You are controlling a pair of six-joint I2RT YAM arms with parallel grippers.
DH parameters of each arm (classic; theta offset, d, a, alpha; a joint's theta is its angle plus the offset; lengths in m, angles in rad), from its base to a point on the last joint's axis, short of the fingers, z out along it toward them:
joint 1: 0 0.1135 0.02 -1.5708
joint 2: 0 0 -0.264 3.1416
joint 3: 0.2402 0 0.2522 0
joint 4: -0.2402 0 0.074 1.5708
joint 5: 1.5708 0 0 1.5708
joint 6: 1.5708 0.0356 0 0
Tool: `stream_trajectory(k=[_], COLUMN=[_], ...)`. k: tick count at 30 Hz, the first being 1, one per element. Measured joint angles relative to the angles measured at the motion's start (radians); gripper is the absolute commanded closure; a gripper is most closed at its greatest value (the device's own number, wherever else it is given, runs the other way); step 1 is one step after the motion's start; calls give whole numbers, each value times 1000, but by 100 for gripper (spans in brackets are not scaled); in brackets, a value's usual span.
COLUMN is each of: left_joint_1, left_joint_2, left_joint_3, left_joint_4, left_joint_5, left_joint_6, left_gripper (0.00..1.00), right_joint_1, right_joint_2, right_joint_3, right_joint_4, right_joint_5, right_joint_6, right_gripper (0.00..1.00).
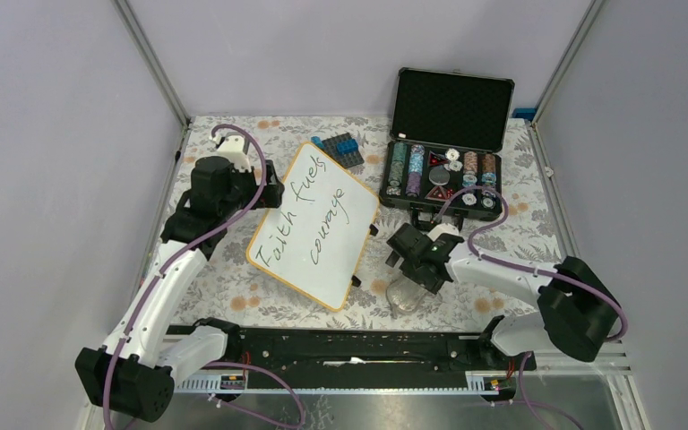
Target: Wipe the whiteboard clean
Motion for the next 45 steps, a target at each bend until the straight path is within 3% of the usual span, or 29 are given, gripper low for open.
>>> stream_trajectory(k=[9, 20, 24, 30, 34, 38, 39, 45], left_joint_1=[1, 1, 1, 2, 3, 14, 14, 16], left_joint_2=[-12, -19, -19, -19, -13, 3, 6, 24], left_joint_3=[-5, -19, -20, -20, -23, -24, -25, -27], left_joint_4=[19, 26, 27, 29, 36, 46, 47, 44], left_joint_5=[16, 21, 23, 29, 55, 100, 108, 143], left_joint_6=[-5, -6, -6, -15, -30, -40, -41, -58], left_gripper=[1, 1, 1, 1, 5, 12, 14, 26], right_joint_1=[75, 97, 100, 100, 100, 100, 99, 99], right_joint_2=[170, 274, 262, 162, 1, -164, -174, -104], right_joint_3=[64, 129, 127, 61, -51, -158, -160, -80], right_joint_4=[-47, -180, -188, -32, 232, 473, 501, 616], right_joint_5=[80, 139, 152, 160, 98, 2, -14, -113], right_joint_6=[78, 78, 51, -156, -418, -622, -650, -778], right_gripper=[14, 82, 96, 96, 90, 96, 100, 100])
